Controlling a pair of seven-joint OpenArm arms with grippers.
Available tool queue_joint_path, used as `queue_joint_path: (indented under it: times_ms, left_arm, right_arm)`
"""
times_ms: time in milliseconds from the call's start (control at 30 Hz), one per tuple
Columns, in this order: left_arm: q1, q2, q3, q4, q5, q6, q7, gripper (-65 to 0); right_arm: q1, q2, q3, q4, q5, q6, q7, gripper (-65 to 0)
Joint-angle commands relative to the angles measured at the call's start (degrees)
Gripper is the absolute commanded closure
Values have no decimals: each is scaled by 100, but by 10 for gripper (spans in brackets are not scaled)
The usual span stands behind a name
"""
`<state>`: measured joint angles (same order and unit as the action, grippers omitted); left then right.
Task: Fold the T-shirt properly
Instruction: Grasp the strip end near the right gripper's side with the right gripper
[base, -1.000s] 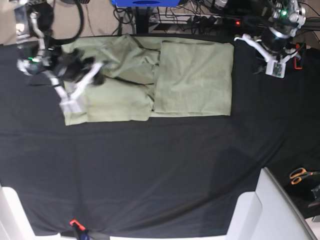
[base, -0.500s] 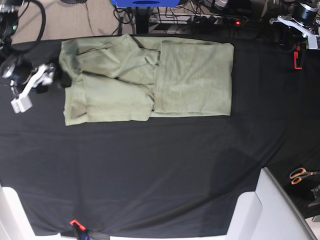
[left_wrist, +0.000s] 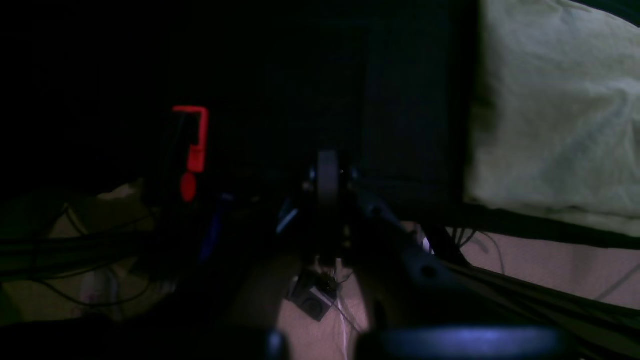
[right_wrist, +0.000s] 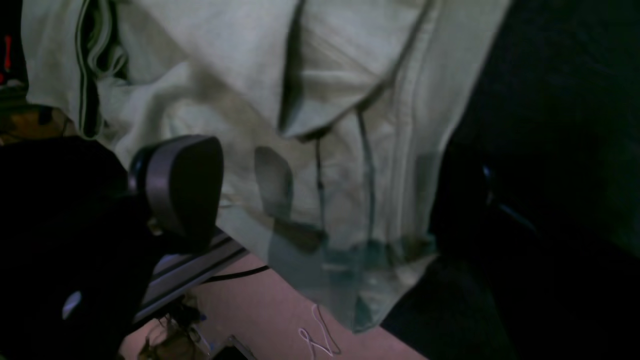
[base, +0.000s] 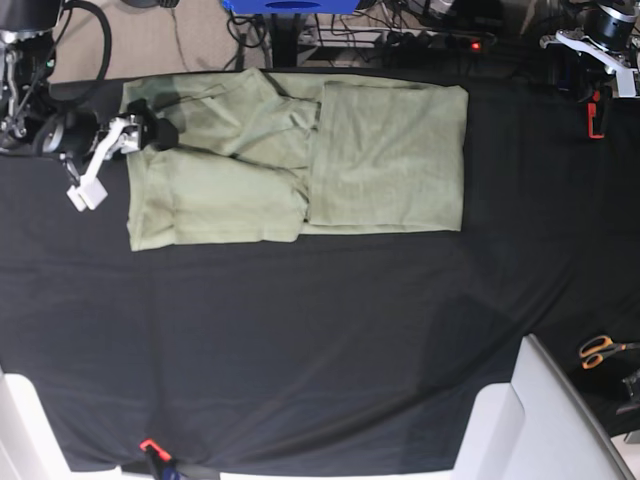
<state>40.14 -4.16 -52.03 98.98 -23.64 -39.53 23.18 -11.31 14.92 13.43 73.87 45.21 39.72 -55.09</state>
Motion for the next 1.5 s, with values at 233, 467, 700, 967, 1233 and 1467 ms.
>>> queue_joint_path:
  times_ms: [233, 467, 700, 967, 1233, 1467]
  left_arm:
    - [69, -54, -32, 85, -67, -47, -116, 0]
    - [96, -54, -50, 85, -67, -47, -116, 0]
    - [69, -54, -32, 85, -67, -47, -116, 0]
    - [69, -63, -32, 76, -67, -47, -116, 0]
    - [69, -63, -32, 76, -67, -47, -116, 0]
    - [61, -63, -32, 76, -67, -47, -116, 0]
  right_arm:
    - [327, 69, 77, -288, 46, 28, 63, -594]
    - [801, 332, 780, -1316, 20, 28, 63, -596]
    - [766, 271, 165, -1334, 28, 28, -34, -593]
    - [687, -63, -380, -1088, 37, 28, -78, -591]
    - [696, -169, -398, -1140, 28, 28, -51, -521]
    - [740, -160, -398, -1149, 20, 28, -69, -282]
